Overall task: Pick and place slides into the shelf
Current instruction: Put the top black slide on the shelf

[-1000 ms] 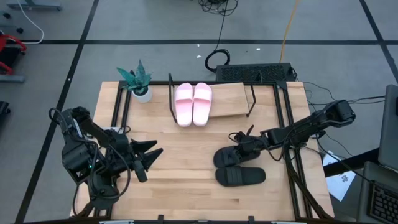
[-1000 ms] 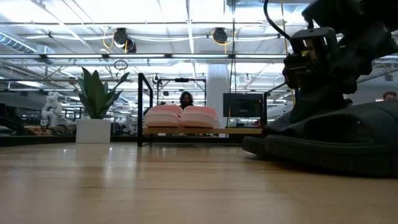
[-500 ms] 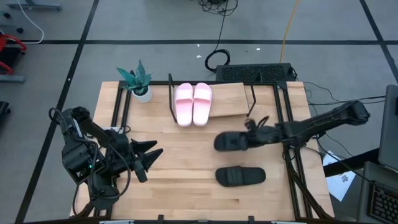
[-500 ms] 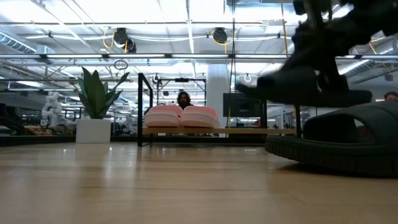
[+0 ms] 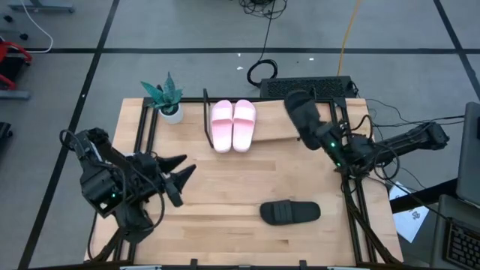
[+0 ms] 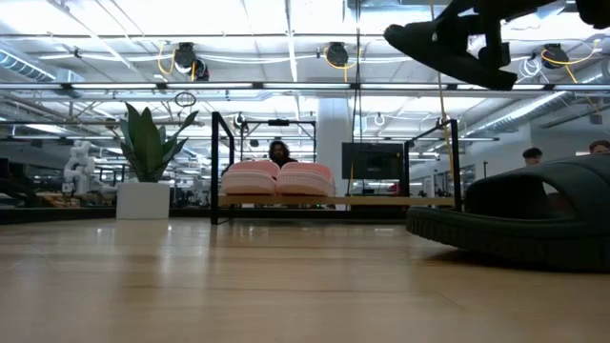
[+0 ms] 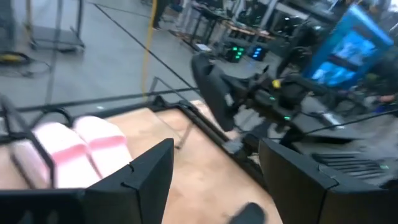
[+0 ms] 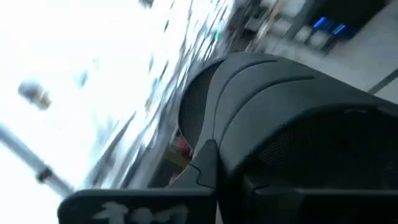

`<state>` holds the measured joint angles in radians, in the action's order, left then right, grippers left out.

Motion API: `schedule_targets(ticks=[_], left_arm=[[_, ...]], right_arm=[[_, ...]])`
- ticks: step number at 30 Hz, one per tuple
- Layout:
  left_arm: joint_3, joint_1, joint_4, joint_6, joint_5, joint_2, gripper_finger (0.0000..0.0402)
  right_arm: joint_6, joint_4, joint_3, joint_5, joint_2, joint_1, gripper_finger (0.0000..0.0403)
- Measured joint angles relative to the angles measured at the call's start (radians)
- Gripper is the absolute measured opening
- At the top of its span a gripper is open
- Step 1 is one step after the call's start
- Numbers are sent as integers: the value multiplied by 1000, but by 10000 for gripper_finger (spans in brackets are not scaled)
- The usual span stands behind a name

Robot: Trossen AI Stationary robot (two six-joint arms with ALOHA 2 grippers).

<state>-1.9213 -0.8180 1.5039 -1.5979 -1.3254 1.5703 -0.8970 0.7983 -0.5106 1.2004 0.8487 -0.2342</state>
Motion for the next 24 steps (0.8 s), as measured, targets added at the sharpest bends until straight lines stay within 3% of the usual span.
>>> schedule_targets(ticks=[3,6,13,18,24], left_arm=[[0,32,71,-45,7,-13,237],[0,68,66,19,16,-53,237],[0,118,68,152,47,-177,237],[0,133,68,233,114,-246,237],[0,132,67,304,126,-276,237]], right_arm=[[-34,123,0,62,87,32,1],[-118,211,-11,59,198,85,0],[-184,213,-212,51,470,243,0],[-268,16,-378,-28,611,359,0],[-477,-342,-497,-64,671,424,0]])
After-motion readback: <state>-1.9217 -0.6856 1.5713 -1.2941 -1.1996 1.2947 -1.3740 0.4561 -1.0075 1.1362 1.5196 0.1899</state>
